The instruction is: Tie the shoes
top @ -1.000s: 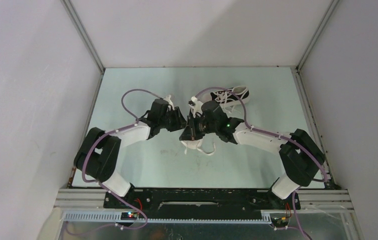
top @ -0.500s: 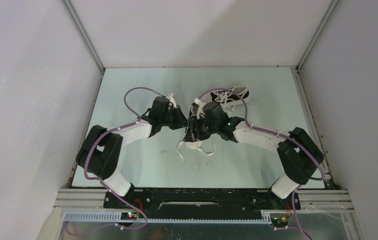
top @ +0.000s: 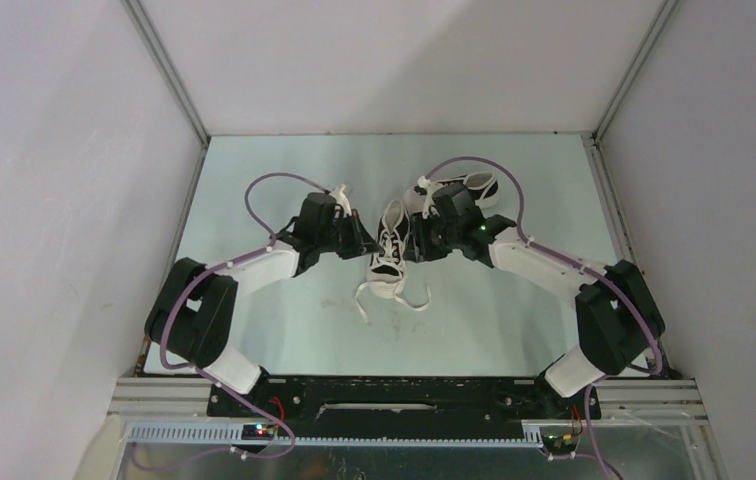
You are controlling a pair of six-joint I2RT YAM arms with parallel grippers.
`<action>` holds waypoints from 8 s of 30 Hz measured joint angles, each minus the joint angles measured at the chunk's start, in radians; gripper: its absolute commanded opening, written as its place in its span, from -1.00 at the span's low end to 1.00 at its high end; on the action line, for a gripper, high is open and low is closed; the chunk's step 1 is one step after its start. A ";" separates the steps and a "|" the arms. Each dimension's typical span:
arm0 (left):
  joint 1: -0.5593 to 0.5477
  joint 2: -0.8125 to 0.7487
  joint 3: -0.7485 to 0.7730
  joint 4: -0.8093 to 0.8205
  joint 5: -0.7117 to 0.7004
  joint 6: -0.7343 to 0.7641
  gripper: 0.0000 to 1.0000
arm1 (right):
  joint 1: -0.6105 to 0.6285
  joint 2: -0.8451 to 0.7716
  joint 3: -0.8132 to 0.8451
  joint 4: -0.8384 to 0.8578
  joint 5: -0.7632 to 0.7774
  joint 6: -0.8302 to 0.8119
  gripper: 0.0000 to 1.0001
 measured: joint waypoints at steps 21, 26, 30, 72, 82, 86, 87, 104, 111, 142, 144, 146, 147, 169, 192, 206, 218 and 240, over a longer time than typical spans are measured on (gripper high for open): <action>0.000 -0.051 -0.042 -0.019 0.064 0.000 -0.84 | 0.018 0.380 0.342 -0.178 -0.179 -0.150 -0.80; 0.000 -0.093 -0.042 -0.039 0.068 0.004 -0.40 | 0.018 0.418 0.362 -0.198 -0.291 -0.174 -0.78; 0.000 -0.141 -0.061 -0.050 0.061 0.026 -0.12 | 0.016 0.450 0.383 -0.202 -0.362 -0.189 -0.78; -0.026 -0.074 -0.241 0.015 0.067 0.010 -0.42 | 0.016 0.530 0.461 -0.323 -0.489 -0.323 -0.43; -0.026 -0.069 -0.223 0.023 0.058 -0.001 -0.42 | 0.028 0.532 0.461 -0.333 -0.496 -0.335 -0.70; -0.026 -0.069 -0.218 0.021 0.048 -0.002 -0.42 | 0.029 0.536 0.461 -0.339 -0.496 -0.337 -1.00; -0.026 -0.069 -0.215 0.018 0.045 -0.002 -0.42 | 0.029 0.536 0.461 -0.341 -0.494 -0.335 -1.00; -0.026 -0.222 -0.184 -0.141 -0.060 0.047 -0.39 | 0.037 0.209 0.385 -0.291 -0.024 -0.224 -1.00; -0.026 -0.315 -0.157 -0.158 -0.094 0.056 -0.28 | 0.084 0.130 0.289 -0.186 0.088 -0.202 -1.00; 0.016 -0.143 -0.108 0.081 0.026 -0.409 0.07 | 0.140 0.021 -0.034 0.303 0.058 -0.315 -1.00; 0.017 -0.126 -0.108 0.091 0.031 -0.425 0.05 | 0.146 0.020 -0.034 0.306 0.058 -0.323 -1.00; 0.017 -0.115 -0.108 0.102 0.035 -0.436 0.04 | 0.150 0.020 -0.034 0.307 0.055 -0.330 -1.00; 0.017 -0.110 -0.108 0.109 0.039 -0.445 0.04 | 0.150 0.020 -0.034 0.309 0.053 -0.331 -1.00; 0.020 -0.050 -0.076 0.166 0.060 -0.455 -1.00 | -0.005 -0.188 -0.286 0.373 -0.001 -0.253 0.05; 0.025 -0.042 -0.047 0.138 0.077 -0.389 -1.00 | -0.083 0.198 -0.199 0.444 -0.255 -0.216 -0.07; 0.026 -0.040 0.008 0.061 0.068 -0.338 -1.00 | -0.076 0.191 -0.206 0.451 -0.290 -0.193 -1.00; 0.007 -0.193 0.080 -0.125 -0.075 -0.109 -1.00 | -0.071 0.057 -0.267 0.290 -0.125 -0.134 -1.00; -0.280 -0.387 -0.092 0.080 -0.800 0.636 -1.00 | -0.100 0.026 -0.270 0.148 -0.039 -0.093 -1.00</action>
